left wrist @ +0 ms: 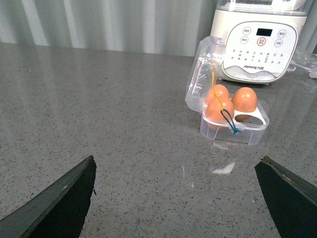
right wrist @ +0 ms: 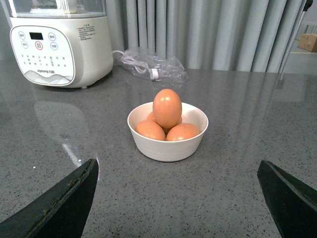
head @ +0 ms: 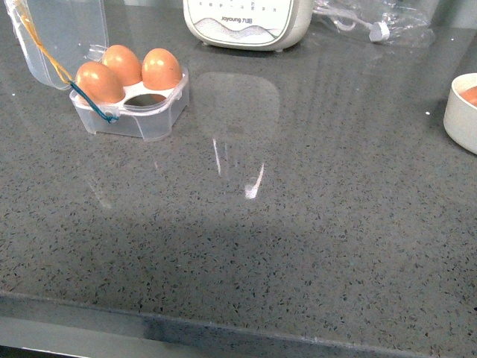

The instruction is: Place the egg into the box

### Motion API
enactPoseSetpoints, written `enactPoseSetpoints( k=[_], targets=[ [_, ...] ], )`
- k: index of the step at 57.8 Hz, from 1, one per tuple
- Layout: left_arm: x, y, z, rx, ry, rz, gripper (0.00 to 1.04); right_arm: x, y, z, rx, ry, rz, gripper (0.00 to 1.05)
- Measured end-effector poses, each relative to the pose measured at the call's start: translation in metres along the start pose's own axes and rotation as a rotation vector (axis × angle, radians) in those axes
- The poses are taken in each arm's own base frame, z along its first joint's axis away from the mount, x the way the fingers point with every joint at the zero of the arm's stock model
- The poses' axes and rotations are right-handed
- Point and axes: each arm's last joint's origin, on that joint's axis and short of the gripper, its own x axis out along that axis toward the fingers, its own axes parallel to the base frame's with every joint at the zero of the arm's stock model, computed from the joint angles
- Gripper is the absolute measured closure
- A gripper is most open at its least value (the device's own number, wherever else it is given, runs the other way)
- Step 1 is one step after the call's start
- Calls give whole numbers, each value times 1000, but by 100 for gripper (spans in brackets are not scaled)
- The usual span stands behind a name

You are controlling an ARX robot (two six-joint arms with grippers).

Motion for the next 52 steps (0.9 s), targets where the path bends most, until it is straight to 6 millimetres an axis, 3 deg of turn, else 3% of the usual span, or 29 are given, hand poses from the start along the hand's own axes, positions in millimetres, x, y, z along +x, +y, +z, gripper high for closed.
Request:
enactPoseSetpoints(
  k=[52],
  targets=[
    [0, 0, 0, 0, 0, 0, 7, 0, 0, 0, 0, 0, 0, 7]
  ],
)
